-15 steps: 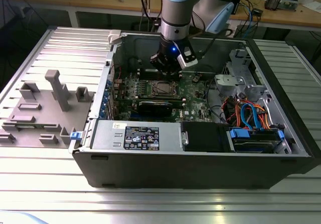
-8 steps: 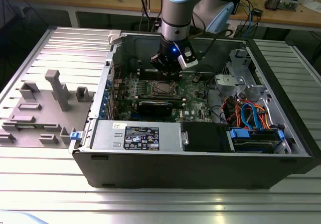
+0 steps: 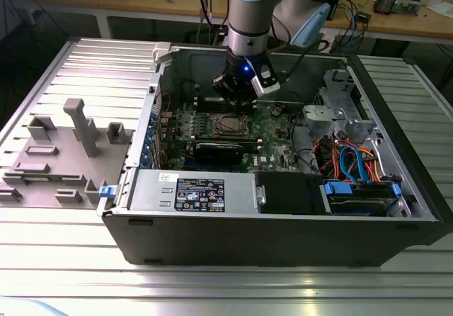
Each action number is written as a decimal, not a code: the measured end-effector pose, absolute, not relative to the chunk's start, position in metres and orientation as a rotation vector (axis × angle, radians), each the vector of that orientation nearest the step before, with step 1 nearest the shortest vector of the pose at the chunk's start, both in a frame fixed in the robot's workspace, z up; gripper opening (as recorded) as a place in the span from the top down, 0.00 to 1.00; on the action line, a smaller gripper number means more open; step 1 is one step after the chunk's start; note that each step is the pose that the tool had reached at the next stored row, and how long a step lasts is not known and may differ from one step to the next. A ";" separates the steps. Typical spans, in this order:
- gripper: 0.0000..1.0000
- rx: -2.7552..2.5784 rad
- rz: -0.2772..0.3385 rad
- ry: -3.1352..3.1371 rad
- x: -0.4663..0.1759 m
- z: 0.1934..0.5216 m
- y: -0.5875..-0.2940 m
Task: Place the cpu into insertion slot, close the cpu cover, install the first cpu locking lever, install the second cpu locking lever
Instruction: 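Install the first cpu locking lever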
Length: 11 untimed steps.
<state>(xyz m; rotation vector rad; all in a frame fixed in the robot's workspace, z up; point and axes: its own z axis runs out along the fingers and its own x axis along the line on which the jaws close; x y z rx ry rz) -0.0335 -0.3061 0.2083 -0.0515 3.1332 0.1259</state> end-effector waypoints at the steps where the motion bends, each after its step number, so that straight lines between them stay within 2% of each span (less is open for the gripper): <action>1: 0.89 -0.051 0.126 3.133 -0.034 0.208 -0.306; 11: 0.89 -0.052 0.115 3.134 -0.033 0.203 -0.307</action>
